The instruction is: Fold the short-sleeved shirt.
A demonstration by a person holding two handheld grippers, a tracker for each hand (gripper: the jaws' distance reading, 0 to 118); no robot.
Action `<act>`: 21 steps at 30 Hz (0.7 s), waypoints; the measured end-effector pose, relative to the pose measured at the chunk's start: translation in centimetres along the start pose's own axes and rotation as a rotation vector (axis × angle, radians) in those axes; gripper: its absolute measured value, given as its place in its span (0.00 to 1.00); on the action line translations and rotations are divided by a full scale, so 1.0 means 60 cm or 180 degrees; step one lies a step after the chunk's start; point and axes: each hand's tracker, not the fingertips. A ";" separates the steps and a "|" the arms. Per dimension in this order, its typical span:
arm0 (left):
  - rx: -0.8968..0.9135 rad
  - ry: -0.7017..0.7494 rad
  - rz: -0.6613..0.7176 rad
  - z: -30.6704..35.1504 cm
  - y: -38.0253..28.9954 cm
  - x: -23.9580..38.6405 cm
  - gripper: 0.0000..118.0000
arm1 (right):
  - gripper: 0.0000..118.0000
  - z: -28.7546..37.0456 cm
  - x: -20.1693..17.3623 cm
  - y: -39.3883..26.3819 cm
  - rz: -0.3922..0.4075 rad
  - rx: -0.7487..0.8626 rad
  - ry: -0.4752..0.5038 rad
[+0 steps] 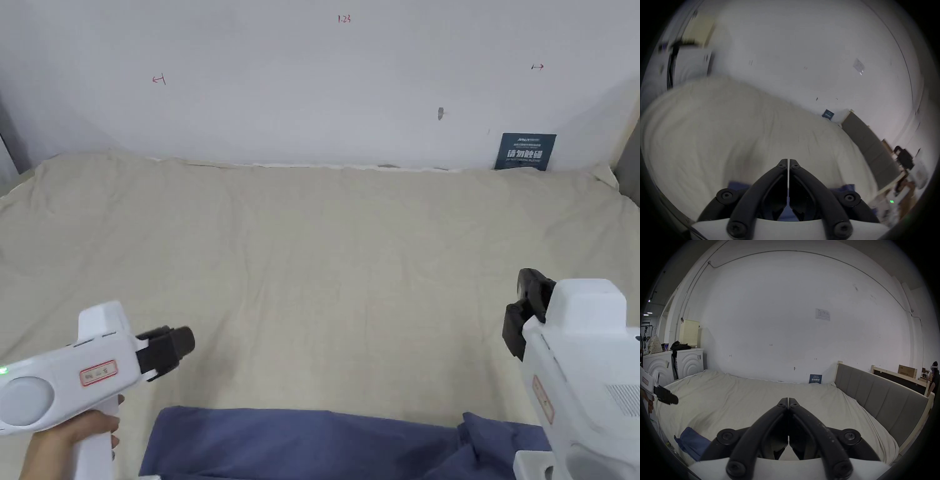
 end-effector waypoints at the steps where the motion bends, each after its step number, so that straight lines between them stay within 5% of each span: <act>1: -0.0174 -0.0016 0.0086 0.000 -0.005 -0.017 0.04 | 0.01 -0.003 -0.003 -0.002 0.0000 -0.0018 0.0007; 3: -0.0494 -0.0118 0.0212 -0.008 -0.015 -0.061 0.05 | 0.01 0.001 -0.011 0.004 -0.0002 -0.0056 0.0021; 5: -0.0666 -0.0072 0.0204 -0.015 -0.027 -0.100 0.22 | 0.01 -0.006 -0.018 -0.001 -0.0001 -0.0107 0.0035; 9: -0.0848 0.0048 0.0306 -0.025 -0.062 -0.143 0.93 | 0.01 -0.041 -0.027 -0.019 0.0001 -0.0216 0.0066; 10: -0.0908 0.0074 0.0362 -0.030 -0.069 -0.154 0.98 | 0.01 -0.044 -0.030 -0.018 0.0013 -0.0244 0.0071; 17: -0.1043 0.0061 0.0792 -0.076 -0.097 -0.256 0.97 | 0.01 -0.062 -0.048 -0.036 0.0054 -0.0430 0.0114; 21: -0.1058 0.0070 0.0818 -0.088 -0.112 -0.271 0.69 | 0.01 -0.068 -0.048 -0.047 0.0050 -0.0494 0.0113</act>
